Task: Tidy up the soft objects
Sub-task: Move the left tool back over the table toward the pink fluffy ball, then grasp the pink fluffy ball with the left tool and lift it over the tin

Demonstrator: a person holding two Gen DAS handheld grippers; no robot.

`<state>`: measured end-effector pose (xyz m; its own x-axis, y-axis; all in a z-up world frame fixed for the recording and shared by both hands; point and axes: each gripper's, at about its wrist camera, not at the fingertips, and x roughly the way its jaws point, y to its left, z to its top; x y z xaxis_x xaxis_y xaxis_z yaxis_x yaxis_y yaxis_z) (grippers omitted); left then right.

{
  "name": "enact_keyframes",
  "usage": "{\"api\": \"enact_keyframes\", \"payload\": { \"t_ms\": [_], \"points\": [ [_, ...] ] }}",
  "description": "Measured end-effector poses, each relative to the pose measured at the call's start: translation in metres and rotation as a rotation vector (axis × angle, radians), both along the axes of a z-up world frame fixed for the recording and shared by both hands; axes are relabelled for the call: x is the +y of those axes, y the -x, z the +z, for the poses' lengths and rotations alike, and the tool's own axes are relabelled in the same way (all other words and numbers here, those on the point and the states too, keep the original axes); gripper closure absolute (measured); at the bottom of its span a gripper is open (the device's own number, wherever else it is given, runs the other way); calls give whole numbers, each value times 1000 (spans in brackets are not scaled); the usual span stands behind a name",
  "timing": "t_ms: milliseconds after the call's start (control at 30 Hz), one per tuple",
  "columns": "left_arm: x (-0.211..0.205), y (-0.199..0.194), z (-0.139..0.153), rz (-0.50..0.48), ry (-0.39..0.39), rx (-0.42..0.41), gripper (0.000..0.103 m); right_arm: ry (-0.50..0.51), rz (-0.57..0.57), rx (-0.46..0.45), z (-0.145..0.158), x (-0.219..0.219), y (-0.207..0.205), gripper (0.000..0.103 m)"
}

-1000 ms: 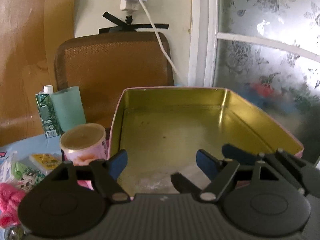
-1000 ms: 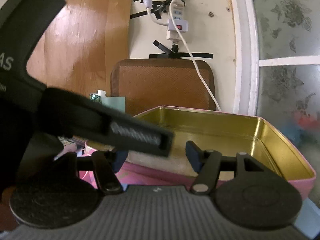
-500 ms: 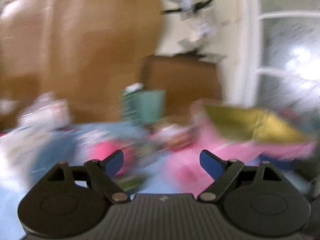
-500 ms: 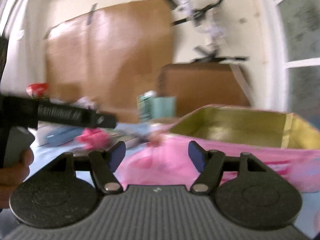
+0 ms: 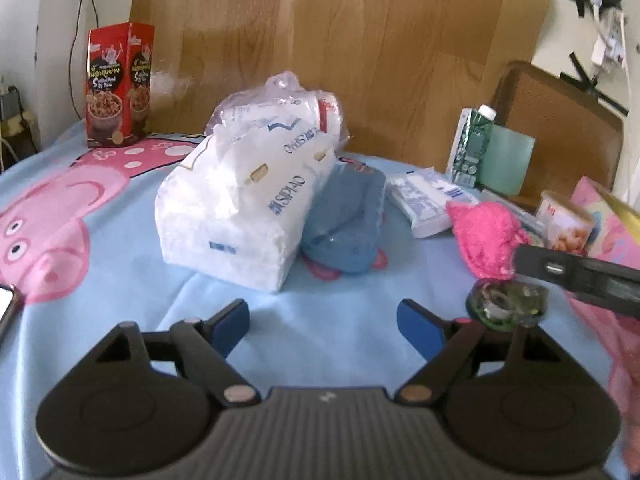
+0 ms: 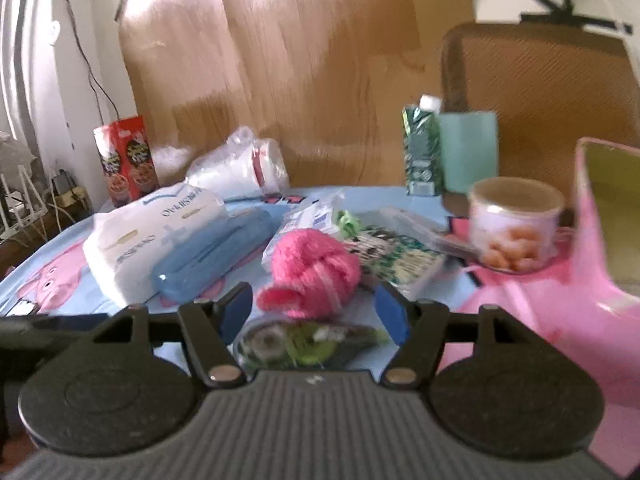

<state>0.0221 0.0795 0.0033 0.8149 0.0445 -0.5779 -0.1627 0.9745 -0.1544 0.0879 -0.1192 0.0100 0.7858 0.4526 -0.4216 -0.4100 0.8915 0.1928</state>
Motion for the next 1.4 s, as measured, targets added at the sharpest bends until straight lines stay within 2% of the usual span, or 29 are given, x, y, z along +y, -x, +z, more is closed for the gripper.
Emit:
{"api": "enact_keyframes", "payload": {
  "t_ms": [67, 100, 133, 233, 333, 433, 533, 600, 700, 867, 933, 1033, 1167, 1267, 1400],
  "points": [
    [1, 0, -3, -5, 23, -13, 19, 9, -4, 28, -3, 8, -13, 33],
    [3, 0, -3, -5, 38, -18, 19, 16, -11, 40, -5, 12, -18, 40],
    [5, 0, -3, -3, 55, -23, 19, 22, -10, 50, -7, 15, -22, 53],
    [14, 1, -2, 19, 119, -43, 19, 46, 6, 30, -4, 20, -20, 56],
    [23, 6, -3, 53, 164, -64, 18, 60, 66, -64, 9, 18, 13, 56],
    [26, 5, -3, 58, 179, -63, 17, 93, 189, -133, 15, 12, 62, 56],
    [24, 4, -3, 49, 171, -60, 17, 103, 301, -105, 9, 0, 102, 55],
    [22, 3, -3, 44, 161, -55, 17, 112, 323, -87, 2, -6, 119, 55],
    [20, 3, -2, 17, 158, -51, 16, 109, 302, -55, -10, -8, 126, 51],
    [32, 18, -1, -9, 235, -50, 15, 51, 262, -20, -15, -14, 129, 38],
    [35, 28, 0, -44, 263, -48, 15, 46, 258, -38, -13, -16, 134, 30],
    [32, 45, 5, -121, 285, -48, 18, 54, 266, -59, -12, -15, 137, 30],
    [17, 57, 10, -253, 310, -27, 26, 42, 287, -42, -15, -11, 133, 30],
    [2, 55, 12, -337, 333, -12, 31, 45, 292, -31, -18, -7, 131, 30],
    [-16, 46, 9, -391, 343, 19, 41, 49, 284, -10, -21, -3, 126, 30]
  ]
}}
